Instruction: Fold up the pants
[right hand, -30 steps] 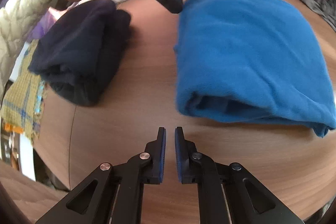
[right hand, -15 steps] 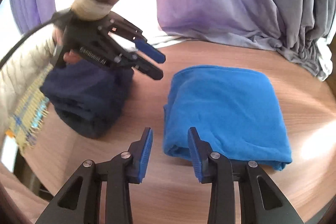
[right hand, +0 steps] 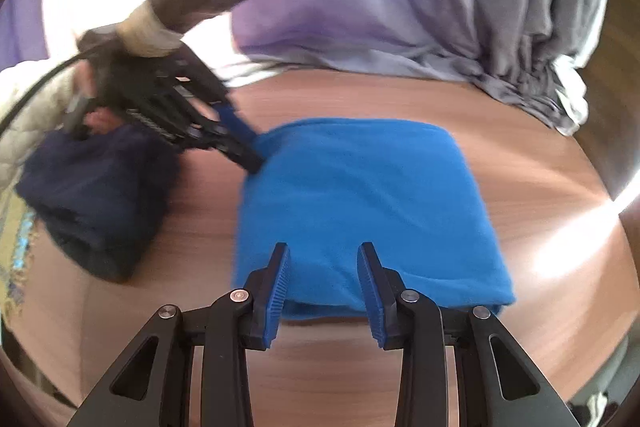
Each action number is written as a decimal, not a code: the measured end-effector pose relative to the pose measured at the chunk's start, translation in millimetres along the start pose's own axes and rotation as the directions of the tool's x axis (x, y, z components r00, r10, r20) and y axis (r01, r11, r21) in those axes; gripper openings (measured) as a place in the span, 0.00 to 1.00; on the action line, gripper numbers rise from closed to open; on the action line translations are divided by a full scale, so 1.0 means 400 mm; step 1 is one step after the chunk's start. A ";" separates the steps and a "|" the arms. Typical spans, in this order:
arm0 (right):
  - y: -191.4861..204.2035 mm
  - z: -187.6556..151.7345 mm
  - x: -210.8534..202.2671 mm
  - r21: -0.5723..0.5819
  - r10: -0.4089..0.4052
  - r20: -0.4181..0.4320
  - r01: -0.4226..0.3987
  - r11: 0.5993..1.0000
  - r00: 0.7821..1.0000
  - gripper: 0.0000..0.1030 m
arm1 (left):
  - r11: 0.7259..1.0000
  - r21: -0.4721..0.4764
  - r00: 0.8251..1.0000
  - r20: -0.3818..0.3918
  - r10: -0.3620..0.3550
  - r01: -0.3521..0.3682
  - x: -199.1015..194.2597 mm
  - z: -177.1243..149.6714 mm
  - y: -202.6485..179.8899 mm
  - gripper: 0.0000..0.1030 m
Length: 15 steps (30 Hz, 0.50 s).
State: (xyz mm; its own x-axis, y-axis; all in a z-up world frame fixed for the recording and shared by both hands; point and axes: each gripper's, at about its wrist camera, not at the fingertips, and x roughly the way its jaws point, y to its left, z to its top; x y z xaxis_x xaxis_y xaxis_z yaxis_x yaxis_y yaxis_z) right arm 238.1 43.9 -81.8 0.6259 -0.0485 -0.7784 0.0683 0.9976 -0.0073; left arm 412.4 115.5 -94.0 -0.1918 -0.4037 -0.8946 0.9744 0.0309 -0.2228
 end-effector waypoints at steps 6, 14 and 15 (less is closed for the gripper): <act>-0.025 -0.024 0.071 -0.001 -0.062 -0.137 0.063 0.998 0.989 0.35 | 1.000 0.029 1.000 -0.010 0.000 0.000 -0.040 -0.031 -0.013 0.10; -0.035 -0.080 0.194 0.021 -0.021 -0.379 0.031 0.999 0.925 0.35 | 0.994 -0.011 0.988 -0.110 0.104 -0.106 0.010 -0.061 0.020 0.14; -0.042 -0.077 0.185 0.032 -0.014 -0.369 0.028 0.999 0.929 0.35 | 0.992 -0.003 0.986 -0.108 0.124 -0.125 0.006 -0.062 0.016 0.15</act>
State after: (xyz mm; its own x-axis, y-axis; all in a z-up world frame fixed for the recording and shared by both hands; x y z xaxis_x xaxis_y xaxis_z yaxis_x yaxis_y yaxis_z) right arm 259.3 25.2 -158.8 0.2937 -0.0413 -0.9550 0.1110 0.9938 -0.0088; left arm 415.4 137.4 -107.1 -0.0813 -0.2957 -0.9518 0.9903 0.0838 -0.1106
